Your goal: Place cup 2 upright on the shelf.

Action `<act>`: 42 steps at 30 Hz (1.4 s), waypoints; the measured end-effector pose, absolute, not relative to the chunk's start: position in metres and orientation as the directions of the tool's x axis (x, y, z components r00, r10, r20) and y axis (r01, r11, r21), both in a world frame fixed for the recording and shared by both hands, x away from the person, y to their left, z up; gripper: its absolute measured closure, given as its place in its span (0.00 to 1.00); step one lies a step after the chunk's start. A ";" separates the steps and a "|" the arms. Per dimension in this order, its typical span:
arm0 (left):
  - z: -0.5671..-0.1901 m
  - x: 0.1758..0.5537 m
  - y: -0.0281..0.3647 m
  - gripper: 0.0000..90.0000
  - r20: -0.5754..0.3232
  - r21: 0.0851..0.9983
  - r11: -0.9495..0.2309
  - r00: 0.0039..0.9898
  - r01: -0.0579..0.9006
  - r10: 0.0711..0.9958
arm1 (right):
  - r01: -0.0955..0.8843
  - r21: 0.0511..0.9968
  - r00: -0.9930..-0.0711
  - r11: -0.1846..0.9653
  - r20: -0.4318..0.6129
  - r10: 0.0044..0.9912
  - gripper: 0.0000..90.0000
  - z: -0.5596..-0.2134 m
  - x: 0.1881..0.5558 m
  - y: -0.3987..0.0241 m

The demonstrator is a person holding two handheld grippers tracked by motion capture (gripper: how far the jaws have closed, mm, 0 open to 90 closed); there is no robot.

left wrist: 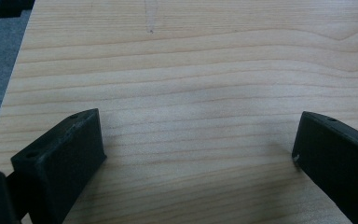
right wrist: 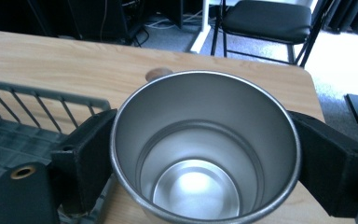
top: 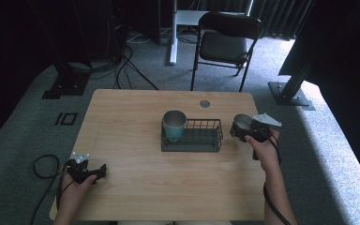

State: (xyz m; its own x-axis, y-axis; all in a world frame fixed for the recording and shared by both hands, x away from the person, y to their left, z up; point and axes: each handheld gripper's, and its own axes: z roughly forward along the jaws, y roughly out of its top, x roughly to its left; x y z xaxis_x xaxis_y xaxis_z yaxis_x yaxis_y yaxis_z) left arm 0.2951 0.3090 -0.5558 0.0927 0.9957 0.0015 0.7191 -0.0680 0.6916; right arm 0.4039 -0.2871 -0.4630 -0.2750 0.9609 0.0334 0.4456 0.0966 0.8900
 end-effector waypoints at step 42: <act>-0.556 0.295 0.309 0.03 0.001 0.692 -0.068 0.093 0.719 0.996 | 0.359 0.922 -0.482 0.148 0.047 0.875 0.15 -0.411 0.408 -0.192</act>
State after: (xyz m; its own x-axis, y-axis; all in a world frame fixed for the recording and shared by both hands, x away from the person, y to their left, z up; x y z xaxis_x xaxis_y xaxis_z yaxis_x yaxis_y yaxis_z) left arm 0.2951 0.3090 -0.5558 0.0927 0.9957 0.0014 0.7190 -0.0679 0.6917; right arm 0.4084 -0.1924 -0.4114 -0.4820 0.8749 0.0472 0.3588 0.1480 0.9216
